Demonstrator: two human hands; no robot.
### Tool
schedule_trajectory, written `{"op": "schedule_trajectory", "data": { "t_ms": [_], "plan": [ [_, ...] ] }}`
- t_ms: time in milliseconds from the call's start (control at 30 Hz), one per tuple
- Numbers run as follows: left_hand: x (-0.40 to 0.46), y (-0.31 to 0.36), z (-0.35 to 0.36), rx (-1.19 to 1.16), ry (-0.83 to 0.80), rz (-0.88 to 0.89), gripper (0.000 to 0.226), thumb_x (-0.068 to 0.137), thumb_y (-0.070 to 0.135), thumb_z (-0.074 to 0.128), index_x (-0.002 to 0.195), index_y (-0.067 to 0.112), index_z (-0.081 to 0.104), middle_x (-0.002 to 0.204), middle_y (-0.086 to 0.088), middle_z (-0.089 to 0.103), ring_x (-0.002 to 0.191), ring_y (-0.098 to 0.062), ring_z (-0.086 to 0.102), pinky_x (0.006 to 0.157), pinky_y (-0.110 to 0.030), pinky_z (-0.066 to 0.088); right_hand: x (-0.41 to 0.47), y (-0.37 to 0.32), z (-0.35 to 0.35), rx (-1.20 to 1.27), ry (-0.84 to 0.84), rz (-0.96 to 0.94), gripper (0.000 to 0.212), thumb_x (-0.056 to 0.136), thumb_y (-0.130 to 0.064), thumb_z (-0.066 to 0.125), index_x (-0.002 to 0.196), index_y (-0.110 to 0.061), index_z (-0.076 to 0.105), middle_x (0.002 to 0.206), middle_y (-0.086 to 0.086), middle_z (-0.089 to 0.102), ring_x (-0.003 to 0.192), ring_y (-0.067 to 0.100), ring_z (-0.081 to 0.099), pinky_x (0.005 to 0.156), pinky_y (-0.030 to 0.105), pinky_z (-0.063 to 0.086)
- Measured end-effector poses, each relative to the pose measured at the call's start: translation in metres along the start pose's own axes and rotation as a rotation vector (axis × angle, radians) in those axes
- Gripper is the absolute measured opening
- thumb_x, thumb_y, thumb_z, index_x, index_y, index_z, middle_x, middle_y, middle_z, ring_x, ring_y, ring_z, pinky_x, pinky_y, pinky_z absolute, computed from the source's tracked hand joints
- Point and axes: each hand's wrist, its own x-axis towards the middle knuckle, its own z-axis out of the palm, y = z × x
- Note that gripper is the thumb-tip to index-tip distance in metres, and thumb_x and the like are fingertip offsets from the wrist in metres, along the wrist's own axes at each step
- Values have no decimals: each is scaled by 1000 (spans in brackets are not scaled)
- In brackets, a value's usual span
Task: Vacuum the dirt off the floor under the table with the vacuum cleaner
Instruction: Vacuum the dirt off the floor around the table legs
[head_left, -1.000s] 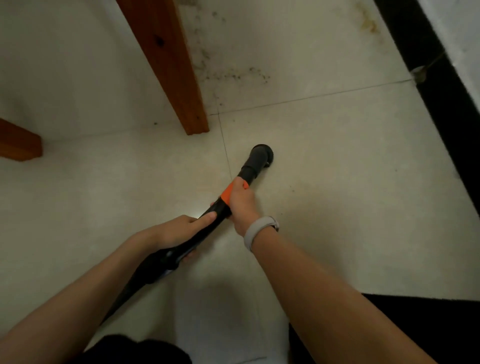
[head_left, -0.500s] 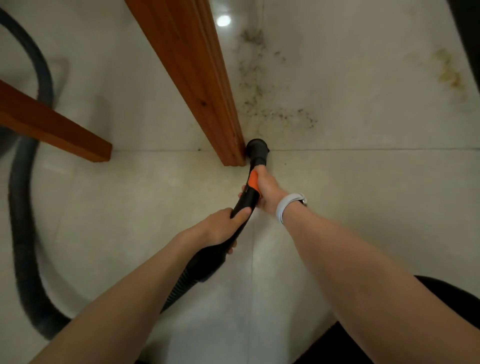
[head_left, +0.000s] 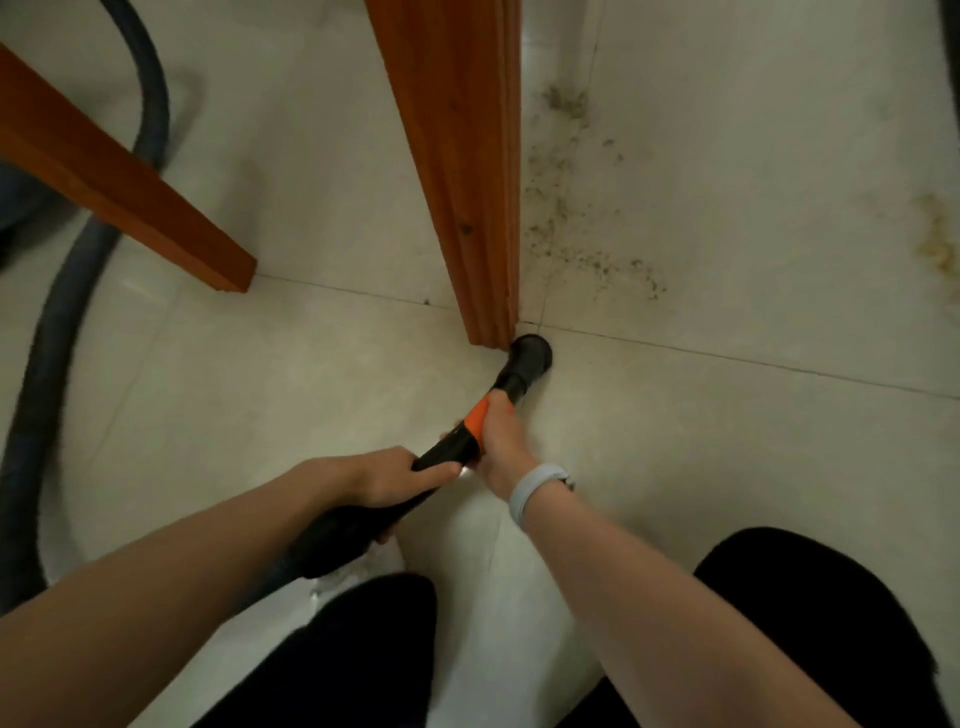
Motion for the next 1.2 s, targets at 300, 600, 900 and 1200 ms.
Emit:
{"op": "schedule_trajectory", "data": {
  "t_ms": [300, 600, 900, 1200],
  "plan": [
    [-19, -83, -41, -112, 124, -24, 65, 87, 65, 41, 98, 2, 51, 50, -8, 60, 43, -20, 57, 57, -29, 54, 7, 36, 87, -103, -70, 61, 31, 98, -41, 35, 107, -11, 35, 95, 11, 52, 105, 37, 57, 86, 50, 51],
    [15, -115, -76, -280, 346, 26, 64, 83, 71, 40, 91, 9, 55, 51, -6, 62, 47, -21, 59, 57, -28, 52, 39, 14, 158, -331, -50, -60, 31, 97, -37, 37, 117, -13, 42, 108, 12, 52, 105, 34, 55, 84, 48, 51],
    [52, -95, -95, -418, 556, 144, 54, 89, 65, 37, 88, 14, 54, 62, -6, 65, 50, -19, 62, 56, -27, 50, 57, -40, 195, -592, -50, -167, 28, 100, -32, 36, 116, -9, 41, 88, 9, 52, 92, 29, 54, 75, 41, 49],
    [58, -86, -118, -408, 401, 229, 54, 91, 63, 37, 94, 11, 55, 52, -4, 58, 40, -16, 54, 47, -23, 47, 64, -45, 182, -431, 45, -165, 42, 98, -45, 36, 123, -12, 42, 100, 9, 54, 93, 28, 56, 73, 40, 50]
  ]
}}
